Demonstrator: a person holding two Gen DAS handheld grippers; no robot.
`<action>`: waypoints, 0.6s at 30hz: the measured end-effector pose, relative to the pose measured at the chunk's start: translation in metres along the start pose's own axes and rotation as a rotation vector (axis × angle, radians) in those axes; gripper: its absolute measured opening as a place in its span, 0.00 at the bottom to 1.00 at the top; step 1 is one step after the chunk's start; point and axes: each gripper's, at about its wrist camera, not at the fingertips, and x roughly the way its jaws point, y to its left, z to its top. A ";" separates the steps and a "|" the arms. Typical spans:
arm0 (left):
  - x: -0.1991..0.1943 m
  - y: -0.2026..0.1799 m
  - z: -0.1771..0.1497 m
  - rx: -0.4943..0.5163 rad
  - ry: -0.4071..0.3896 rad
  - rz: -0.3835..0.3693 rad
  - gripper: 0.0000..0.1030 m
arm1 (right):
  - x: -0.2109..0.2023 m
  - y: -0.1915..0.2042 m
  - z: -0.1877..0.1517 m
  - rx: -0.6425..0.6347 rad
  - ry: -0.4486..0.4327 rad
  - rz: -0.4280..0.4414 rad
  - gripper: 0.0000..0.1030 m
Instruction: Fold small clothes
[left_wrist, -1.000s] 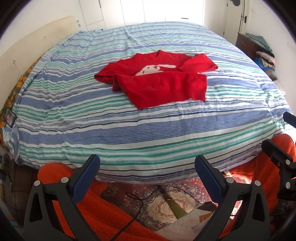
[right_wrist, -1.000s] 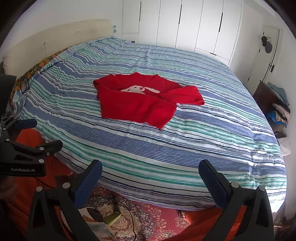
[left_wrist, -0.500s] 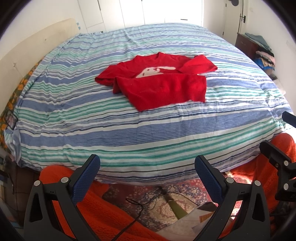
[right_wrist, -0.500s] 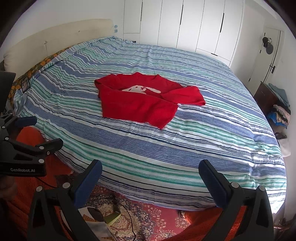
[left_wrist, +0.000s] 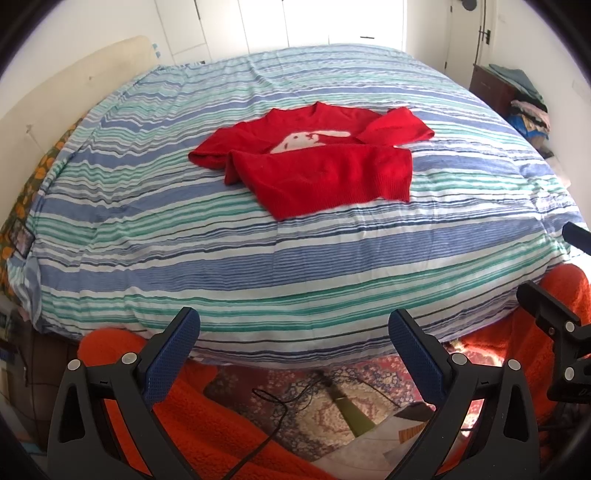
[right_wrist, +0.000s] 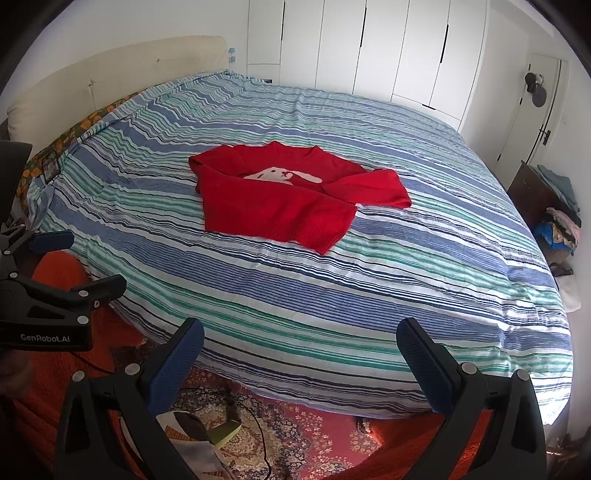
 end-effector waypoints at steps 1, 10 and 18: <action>0.000 0.000 0.000 0.000 0.000 0.000 0.99 | 0.000 0.000 0.000 0.000 0.000 0.001 1.00; 0.000 -0.001 0.000 0.001 0.001 0.000 0.99 | 0.000 0.000 0.000 0.001 0.000 0.000 1.00; 0.000 -0.001 0.001 -0.001 0.001 0.001 0.99 | 0.001 0.000 0.000 -0.001 0.000 0.000 1.00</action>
